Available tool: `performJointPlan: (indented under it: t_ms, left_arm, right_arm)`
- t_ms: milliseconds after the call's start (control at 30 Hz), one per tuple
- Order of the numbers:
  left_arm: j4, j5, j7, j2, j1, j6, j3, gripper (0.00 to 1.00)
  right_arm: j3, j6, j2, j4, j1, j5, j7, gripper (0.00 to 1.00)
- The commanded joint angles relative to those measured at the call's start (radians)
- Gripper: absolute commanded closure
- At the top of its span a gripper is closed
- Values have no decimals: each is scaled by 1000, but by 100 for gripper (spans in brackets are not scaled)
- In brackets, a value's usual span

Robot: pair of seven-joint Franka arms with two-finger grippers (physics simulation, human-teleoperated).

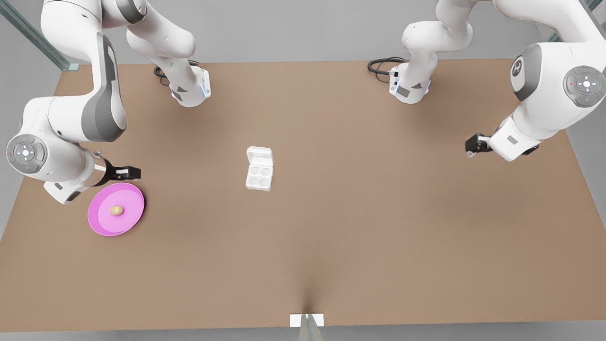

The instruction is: Pack egg into the box and close the box lid

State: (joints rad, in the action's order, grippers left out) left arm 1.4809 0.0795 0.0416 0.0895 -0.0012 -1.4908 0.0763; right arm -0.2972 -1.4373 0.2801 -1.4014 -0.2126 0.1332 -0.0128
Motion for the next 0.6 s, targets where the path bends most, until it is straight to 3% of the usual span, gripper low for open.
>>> performJointPlan:
  t_ms: [0,67,133,200,233,300,433,500,567]
  left_arm:
    - [1,5,-49,-2,1,-26,-1,0]
    - [-1,6,-57,19,1,-22,0,0]
    - [-1,8,-57,52,1,-17,0,0]
    - [-1,8,-57,62,3,-2,0,0]
    - [-1,8,-57,67,4,-6,0,0]
    - [-1,8,-57,69,6,-6,0,0]
    - [2,8,-52,69,7,4,-1,0]
    - [2,8,-52,73,7,4,-1,0]
    - [2,8,-49,75,9,4,-1,0]
  right_arm:
    - [0,-15,-2,1,-8,0,-9,0]
    - [0,-8,27,-1,12,-3,-13,0]
    - [0,-5,151,1,15,-3,-21,0]
    - [0,-153,263,-16,-7,-3,11,0]
    - [0,-320,277,-111,-31,6,10,0]
    - [1,-503,263,-248,-91,9,34,0]
    - [-2,-702,254,-283,-205,60,210,0]
    - [-151,-948,237,-412,-410,78,358,0]
    - [-169,-1051,232,-458,-462,92,405,0]
